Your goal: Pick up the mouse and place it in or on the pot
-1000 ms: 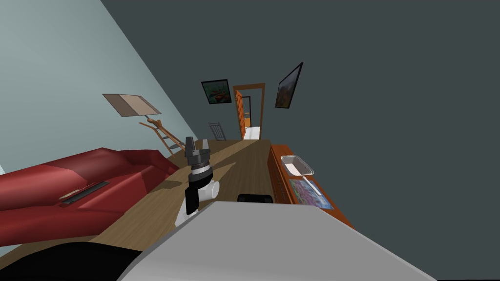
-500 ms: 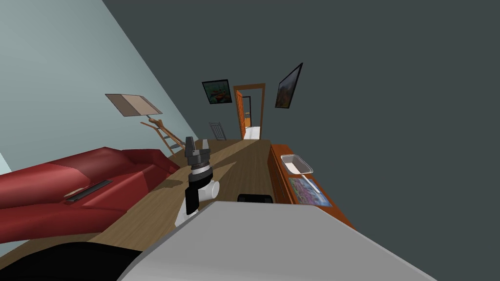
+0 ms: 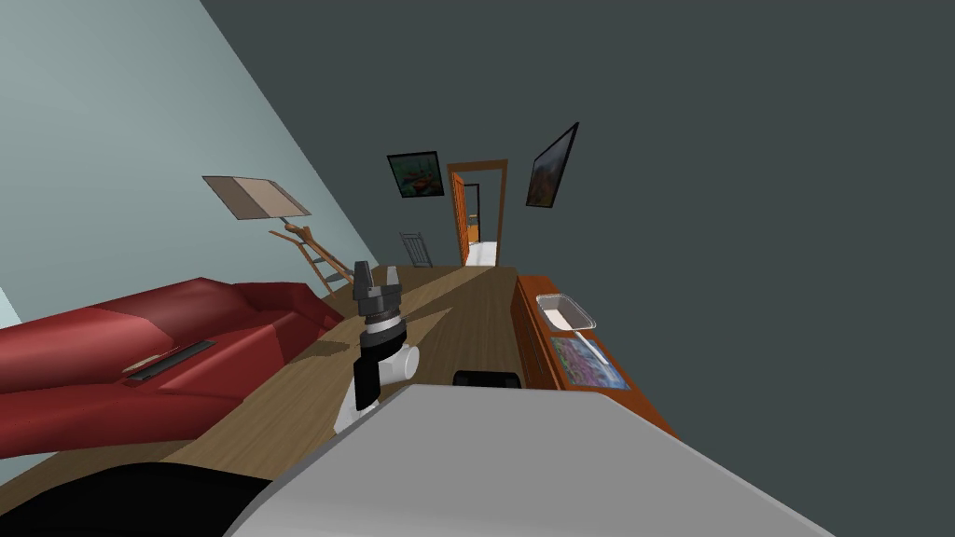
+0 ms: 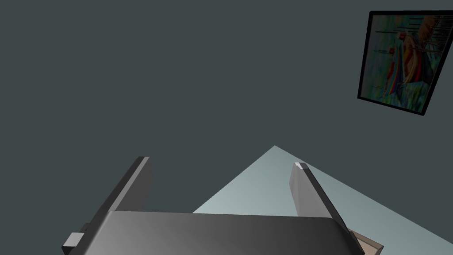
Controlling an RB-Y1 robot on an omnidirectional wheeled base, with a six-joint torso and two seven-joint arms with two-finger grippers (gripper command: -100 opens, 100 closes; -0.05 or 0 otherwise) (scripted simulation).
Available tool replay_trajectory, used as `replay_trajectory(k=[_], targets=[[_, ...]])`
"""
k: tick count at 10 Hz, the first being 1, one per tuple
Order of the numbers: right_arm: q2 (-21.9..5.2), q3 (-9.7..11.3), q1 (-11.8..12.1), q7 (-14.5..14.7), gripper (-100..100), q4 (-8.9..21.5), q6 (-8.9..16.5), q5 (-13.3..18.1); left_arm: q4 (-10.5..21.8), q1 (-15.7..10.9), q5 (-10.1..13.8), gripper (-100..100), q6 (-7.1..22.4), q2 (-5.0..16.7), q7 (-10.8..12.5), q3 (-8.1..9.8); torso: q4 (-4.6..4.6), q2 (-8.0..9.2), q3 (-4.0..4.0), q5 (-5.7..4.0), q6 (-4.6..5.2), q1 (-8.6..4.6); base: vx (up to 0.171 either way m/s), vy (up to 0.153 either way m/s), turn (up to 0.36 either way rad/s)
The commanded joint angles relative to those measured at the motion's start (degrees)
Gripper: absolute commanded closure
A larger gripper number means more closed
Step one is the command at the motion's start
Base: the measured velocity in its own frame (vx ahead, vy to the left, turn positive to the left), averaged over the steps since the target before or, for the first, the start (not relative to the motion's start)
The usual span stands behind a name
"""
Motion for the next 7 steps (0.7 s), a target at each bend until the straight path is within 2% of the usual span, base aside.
replay_trajectory(k=[1,2,3,4,7], targets=[[-0.47,2.45,-2.29,1.34,-100,1.51,0.34,-2.86,0.00,0.00,0.00,0,0.00,0.00,0.00,0.00,0.00,0.00,0.00,0.00,0.00,0.00,-0.037,0.009,0.002],[-0.47,2.45,-2.29,1.34,-100,1.51,0.34,-3.47,0.00,0.00,0.00,0,0.00,0.00,0.00,0.00,0.01,0.01,0.01,-0.04,-0.02,-0.07,-0.031,0.011,0.005],[-0.24,2.28,-2.10,1.16,-100,1.40,0.28,-2.80,0.00,0.00,0.00,0,0.00,0.00,0.00,0.00,0.01,-0.01,0.00,-0.06,-0.02,-0.15,-0.010,0.005,0.001],[-0.30,2.39,-2.14,1.13,100,1.36,0.39,-2.92,0.00,0.00,0.00,0,0.00,0.00,0.00,0.00,0.00,-0.06,-0.03,-0.08,-0.01,-0.19,0.000,0.000,0.000],[-0.31,2.43,-2.11,1.20,100,1.36,0.34,-2.86,0.00,0.00,0.00,0,0.00,0.00,0.00,0.00,0.01,-0.12,-0.05,-0.10,0.01,-0.24,0.000,0.000,0.000]])
